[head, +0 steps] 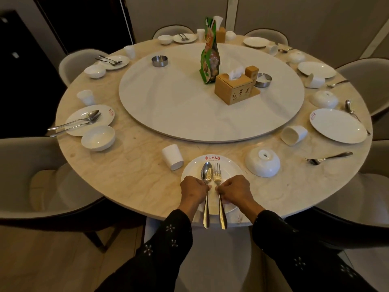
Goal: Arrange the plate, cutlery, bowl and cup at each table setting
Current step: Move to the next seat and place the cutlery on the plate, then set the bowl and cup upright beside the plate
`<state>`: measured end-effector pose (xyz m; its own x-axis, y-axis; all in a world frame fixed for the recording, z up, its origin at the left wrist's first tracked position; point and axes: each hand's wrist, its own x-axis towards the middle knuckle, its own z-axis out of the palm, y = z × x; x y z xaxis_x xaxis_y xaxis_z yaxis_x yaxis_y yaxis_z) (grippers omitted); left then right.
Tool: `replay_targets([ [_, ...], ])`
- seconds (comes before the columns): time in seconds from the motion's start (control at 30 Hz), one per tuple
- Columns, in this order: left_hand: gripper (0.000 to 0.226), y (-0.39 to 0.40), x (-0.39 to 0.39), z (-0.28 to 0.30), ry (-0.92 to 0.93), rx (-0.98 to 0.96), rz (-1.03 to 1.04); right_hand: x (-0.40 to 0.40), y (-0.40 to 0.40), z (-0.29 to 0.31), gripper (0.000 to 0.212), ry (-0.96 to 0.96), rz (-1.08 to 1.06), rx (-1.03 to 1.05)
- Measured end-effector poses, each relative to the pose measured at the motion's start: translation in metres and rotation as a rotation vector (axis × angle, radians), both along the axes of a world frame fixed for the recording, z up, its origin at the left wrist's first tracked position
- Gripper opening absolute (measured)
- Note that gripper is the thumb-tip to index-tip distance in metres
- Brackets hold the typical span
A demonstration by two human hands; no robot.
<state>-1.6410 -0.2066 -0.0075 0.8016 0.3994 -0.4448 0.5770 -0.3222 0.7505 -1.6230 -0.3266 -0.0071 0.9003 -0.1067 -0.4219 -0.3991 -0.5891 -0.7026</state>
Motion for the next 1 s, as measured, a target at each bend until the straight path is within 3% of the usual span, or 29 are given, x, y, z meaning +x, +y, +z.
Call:
replay_targets([
  [0.23,0.019,0.007,-0.005,0.003,-0.060,0.022,-0.011,-0.004,-0.008,0.004,0.017,-0.019,0.005,0.037],
  [0.33,0.019,0.019,-0.009,0.003,-0.167,0.077,0.055,-0.006,-0.024,0.007,0.023,-0.148,0.015,-0.040],
  [0.43,0.034,0.035,-0.016,0.001,-0.246,0.119,0.124,-0.012,-0.042,0.004,0.035,-0.264,-0.030,-0.069],
  [0.57,0.039,0.041,-0.025,-0.007,-0.162,0.071,0.095,-0.019,-0.050,0.003,0.047,-0.168,-0.012,-0.014],
  [1.0,0.037,0.038,-0.035,-0.012,-0.170,0.015,0.139,-0.021,-0.050,0.002,0.047,-0.136,-0.034,0.045],
])
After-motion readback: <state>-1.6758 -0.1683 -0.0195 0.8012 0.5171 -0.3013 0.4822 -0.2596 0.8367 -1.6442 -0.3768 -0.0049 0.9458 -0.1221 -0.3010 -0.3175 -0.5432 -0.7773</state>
